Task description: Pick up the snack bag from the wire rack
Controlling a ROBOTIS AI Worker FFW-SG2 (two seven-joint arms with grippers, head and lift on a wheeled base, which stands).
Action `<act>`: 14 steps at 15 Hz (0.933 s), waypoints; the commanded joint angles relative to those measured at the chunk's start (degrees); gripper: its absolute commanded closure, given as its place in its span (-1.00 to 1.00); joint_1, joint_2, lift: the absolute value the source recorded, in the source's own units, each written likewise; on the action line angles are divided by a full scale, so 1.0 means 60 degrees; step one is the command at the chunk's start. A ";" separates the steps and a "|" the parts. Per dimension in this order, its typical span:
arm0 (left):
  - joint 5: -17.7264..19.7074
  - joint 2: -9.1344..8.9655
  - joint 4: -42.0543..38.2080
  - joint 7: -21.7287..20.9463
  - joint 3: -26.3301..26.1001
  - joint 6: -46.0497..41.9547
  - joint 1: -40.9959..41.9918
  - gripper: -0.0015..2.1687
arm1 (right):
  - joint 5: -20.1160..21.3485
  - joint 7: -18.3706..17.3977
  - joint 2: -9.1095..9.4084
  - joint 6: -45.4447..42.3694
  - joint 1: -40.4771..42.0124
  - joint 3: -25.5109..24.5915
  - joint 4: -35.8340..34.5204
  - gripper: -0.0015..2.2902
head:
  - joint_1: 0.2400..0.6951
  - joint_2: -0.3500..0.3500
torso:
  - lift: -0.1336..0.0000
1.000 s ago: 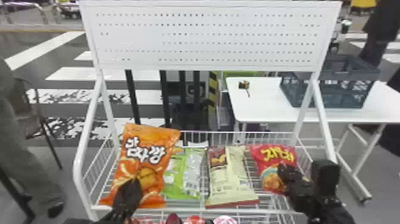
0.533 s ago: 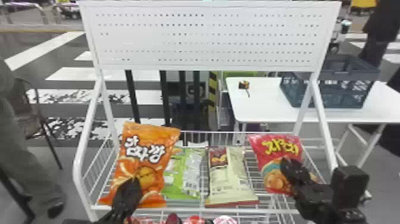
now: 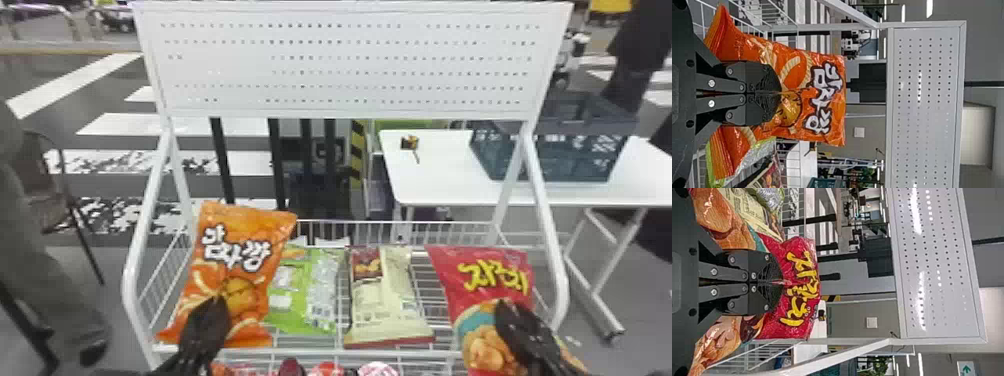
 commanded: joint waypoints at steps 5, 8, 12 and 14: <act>0.0084 0.0031 -0.0256 0.0043 0.0314 -0.0029 0.0291 0.90 | -0.0186 0.0013 0.0009 -0.0818 0.1350 0.0066 -0.0877 0.76 | 0.14 0.00 | 1.00; 0.0099 0.0046 -0.0359 0.0043 0.0402 -0.0029 0.0408 0.90 | -0.0201 -0.0002 0.0009 -0.0906 0.1350 0.0095 -0.0847 0.76 | 0.14 0.00 | 1.00; 0.0099 0.0046 -0.0432 0.0043 0.0416 -0.0058 0.0511 0.90 | -0.0186 -0.0002 0.0009 -0.0965 0.1379 0.0124 -0.0789 0.76 | 0.14 0.00 | 1.00; 0.0099 0.0046 -0.0446 0.0043 0.0416 -0.0058 0.0511 0.90 | -0.0186 0.0013 0.0009 -0.0994 0.1409 0.0124 -0.0818 0.76 | 0.14 0.00 | 1.00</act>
